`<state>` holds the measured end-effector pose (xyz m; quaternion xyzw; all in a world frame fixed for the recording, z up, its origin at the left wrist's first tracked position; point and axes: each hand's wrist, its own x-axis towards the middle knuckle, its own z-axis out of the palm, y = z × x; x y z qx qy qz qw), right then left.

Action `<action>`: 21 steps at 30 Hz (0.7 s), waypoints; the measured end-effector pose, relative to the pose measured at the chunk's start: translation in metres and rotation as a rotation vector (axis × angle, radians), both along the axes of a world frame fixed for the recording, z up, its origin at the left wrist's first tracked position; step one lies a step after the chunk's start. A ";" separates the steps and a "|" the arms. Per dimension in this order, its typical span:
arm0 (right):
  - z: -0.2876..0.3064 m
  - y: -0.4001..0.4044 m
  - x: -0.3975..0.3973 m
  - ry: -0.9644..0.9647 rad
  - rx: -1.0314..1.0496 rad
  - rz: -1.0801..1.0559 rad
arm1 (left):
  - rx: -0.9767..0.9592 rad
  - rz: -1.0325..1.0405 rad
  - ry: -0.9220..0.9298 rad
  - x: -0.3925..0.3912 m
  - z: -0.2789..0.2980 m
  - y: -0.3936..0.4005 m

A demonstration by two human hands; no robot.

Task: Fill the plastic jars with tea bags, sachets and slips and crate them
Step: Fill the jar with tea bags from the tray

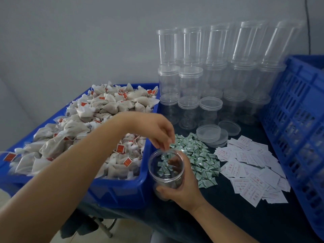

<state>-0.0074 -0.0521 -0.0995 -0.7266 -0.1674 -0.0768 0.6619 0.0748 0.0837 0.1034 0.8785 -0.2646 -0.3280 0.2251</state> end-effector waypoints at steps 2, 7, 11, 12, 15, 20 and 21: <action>-0.003 0.000 0.000 0.000 0.006 0.001 | -0.173 0.182 -0.142 0.016 0.003 0.014; -0.006 0.000 0.001 -0.004 -0.002 -0.011 | 0.054 0.422 -0.731 0.069 -0.029 0.036; -0.008 0.000 0.001 -0.021 -0.019 -0.033 | 0.196 0.512 -0.923 0.095 -0.052 0.043; -0.008 0.000 0.001 -0.019 -0.022 -0.033 | 0.229 0.501 -0.941 0.099 -0.057 0.044; -0.007 0.000 0.001 -0.026 -0.039 -0.036 | 0.340 0.434 -0.982 0.103 -0.069 0.048; -0.006 0.000 0.001 -0.031 -0.050 -0.037 | 0.424 0.426 -1.034 0.098 -0.076 0.047; -0.005 0.001 0.001 -0.032 -0.051 -0.034 | 0.446 0.433 -1.039 0.098 -0.076 0.046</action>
